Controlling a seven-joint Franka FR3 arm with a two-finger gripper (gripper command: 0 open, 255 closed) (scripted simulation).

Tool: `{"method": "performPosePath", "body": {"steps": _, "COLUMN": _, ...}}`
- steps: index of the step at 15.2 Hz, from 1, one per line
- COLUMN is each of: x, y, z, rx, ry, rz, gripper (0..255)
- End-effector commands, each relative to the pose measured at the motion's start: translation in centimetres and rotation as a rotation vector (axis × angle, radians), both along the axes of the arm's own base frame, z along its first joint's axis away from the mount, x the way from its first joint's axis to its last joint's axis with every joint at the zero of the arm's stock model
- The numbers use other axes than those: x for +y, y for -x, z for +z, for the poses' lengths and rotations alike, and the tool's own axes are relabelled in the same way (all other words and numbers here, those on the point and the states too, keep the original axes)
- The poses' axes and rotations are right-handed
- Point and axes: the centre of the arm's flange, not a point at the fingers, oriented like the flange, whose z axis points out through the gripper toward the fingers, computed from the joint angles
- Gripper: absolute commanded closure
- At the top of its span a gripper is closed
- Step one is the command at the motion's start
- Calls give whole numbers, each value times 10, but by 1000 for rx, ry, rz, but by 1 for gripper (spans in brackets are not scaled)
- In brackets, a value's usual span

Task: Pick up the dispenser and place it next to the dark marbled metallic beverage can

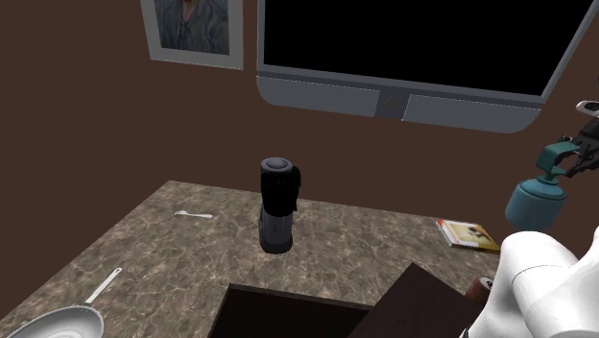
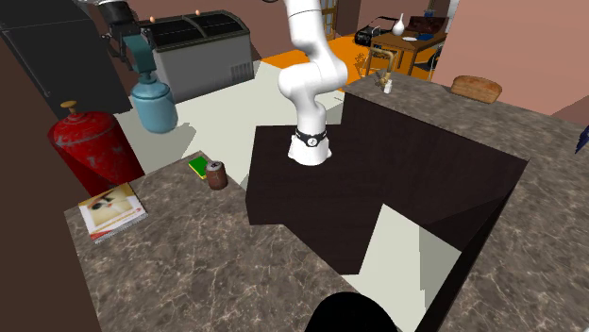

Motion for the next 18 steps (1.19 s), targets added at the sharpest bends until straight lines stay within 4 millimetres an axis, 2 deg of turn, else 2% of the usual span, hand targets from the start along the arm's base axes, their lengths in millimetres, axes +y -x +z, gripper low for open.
{"method": "performPosePath", "body": {"steps": 1, "x": 1, "y": -1, "z": -11, "rx": 0, "ry": 1, "rz": 0, "gripper": 255}}
{"method": "performPosePath", "body": {"steps": 18, "x": 1, "y": -1, "z": -100, "rx": 0, "ry": 1, "rz": 0, "gripper": 255}}
